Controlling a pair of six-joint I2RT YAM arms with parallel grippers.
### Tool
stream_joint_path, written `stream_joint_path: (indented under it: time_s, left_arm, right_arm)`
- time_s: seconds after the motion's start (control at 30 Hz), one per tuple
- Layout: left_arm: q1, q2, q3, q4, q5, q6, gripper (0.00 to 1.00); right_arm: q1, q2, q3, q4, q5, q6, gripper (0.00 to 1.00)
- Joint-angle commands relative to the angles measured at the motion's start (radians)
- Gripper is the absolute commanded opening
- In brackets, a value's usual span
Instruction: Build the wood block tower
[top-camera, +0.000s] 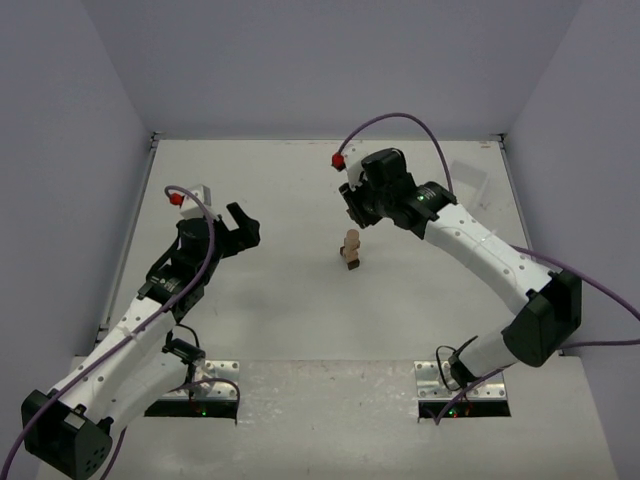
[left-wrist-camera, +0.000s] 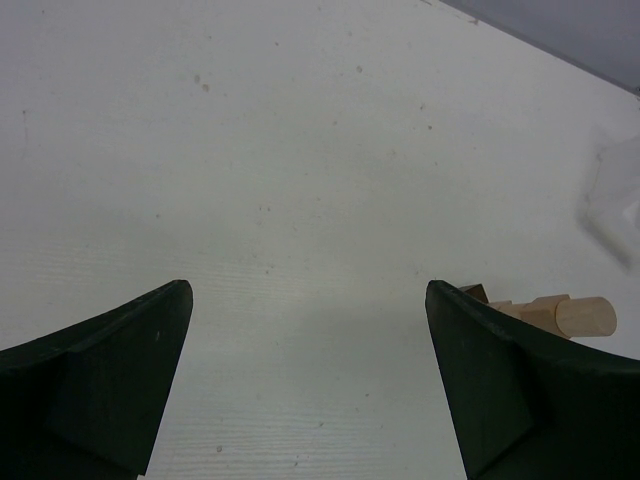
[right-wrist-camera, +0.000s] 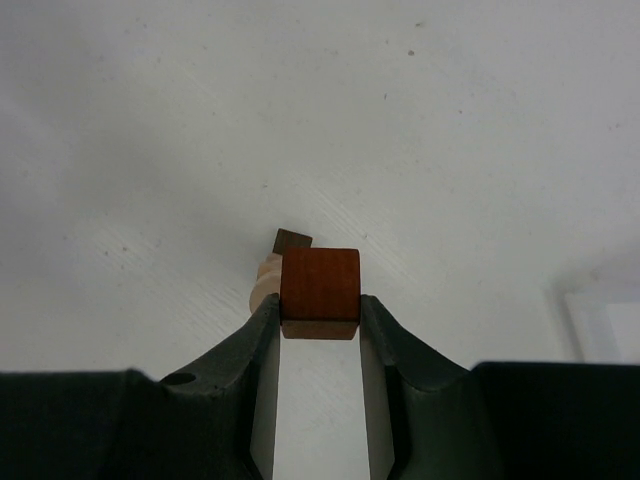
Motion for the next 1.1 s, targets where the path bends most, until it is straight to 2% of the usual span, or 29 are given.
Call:
stream_joint_path:
  time_s: [0.0,0.23,0.47,1.07]
  left_arm:
    - [0.008,-0.016,0.000,0.041,-0.012,0.006,1.00]
    - [0.007,-0.015,0.001,0.043,-0.015,0.006,1.00]
    - [0.008,-0.012,0.003,0.040,-0.015,0.004,1.00]
    - [0.007,-0.011,0.001,0.039,-0.016,0.003,1.00]
  right_arm:
    - [0.046,0.065,0.127,-0.150,0.171,0.115,0.07]
    - [0.078,0.081,0.136,-0.187,0.192,0.161,0.07]
    - [0.086,0.051,0.042,-0.110,0.114,0.119,0.07]
    - [0.102,0.077,0.036,-0.079,0.128,0.172,0.07]
